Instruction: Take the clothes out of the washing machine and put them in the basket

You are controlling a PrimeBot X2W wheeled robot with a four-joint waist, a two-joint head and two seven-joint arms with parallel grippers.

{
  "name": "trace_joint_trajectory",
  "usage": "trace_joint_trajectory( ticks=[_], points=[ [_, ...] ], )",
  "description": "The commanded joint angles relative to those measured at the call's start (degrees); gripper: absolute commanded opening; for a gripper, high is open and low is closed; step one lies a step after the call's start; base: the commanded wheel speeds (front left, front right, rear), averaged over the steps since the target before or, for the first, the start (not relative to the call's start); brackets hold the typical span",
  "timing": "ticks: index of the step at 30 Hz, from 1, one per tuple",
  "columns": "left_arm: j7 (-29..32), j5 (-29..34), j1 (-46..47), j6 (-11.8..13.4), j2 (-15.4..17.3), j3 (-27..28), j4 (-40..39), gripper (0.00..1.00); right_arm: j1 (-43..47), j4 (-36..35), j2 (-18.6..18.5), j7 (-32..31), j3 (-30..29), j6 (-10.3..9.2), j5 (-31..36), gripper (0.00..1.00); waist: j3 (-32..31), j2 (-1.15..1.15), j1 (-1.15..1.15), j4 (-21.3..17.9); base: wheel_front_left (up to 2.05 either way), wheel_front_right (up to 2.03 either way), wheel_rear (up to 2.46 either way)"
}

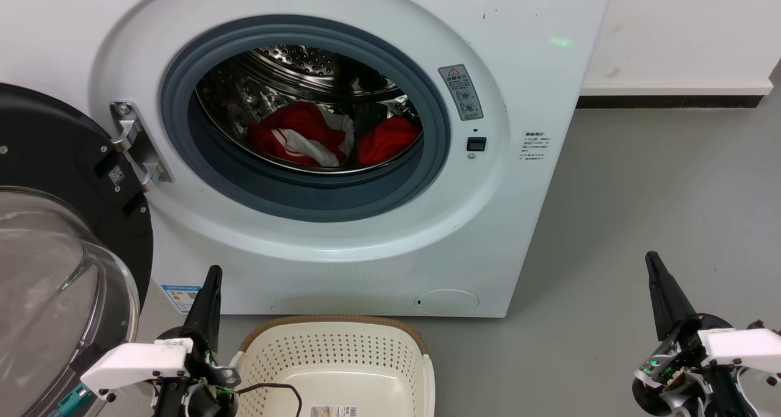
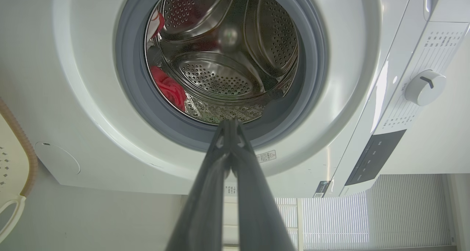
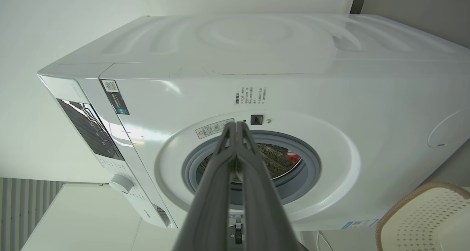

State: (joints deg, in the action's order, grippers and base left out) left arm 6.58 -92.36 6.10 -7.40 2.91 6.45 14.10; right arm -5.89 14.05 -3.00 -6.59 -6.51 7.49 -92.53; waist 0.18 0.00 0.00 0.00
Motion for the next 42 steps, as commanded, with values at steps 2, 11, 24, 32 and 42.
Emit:
trace_joint_trajectory(
  ticks=[2,11,24,32,42],
  points=[
    [0.1,-0.1,0.3,-0.2,-0.1,0.2,0.0,0.0,-0.7,0.1,0.2,0.0,0.0,0.0,0.3,0.0,0.0,0.0,0.0,0.0,0.0,0.0,0.0],
    [0.1,-0.1,0.3,-0.2,-0.1,0.2,0.0,0.0,-0.7,0.1,0.2,0.0,0.0,0.0,0.3,0.0,0.0,0.0,0.0,0.0,0.0,0.0,0.0],
    [0.1,-0.1,0.3,-0.2,-0.1,0.2,0.0,0.0,-0.7,0.1,0.2,0.0,0.0,0.0,0.3,0.0,0.0,0.0,0.0,0.0,0.0,0.0,0.0],
    [0.1,-0.1,0.3,-0.2,-0.1,0.2,0.0,0.0,-0.7,0.1,0.2,0.0,0.0,0.0,0.3,0.0,0.0,0.0,0.0,0.0,0.0,0.0,0.0],
    [-1.5,0.6,-1.8,0.1,-0.1,-0.4,0.3,1.0,1.6,0.5,0.1,1.5,0.7,0.0,0.5,1.0,0.1,0.0,0.0,0.0,0.0,0.0,0.0]
  ],
)
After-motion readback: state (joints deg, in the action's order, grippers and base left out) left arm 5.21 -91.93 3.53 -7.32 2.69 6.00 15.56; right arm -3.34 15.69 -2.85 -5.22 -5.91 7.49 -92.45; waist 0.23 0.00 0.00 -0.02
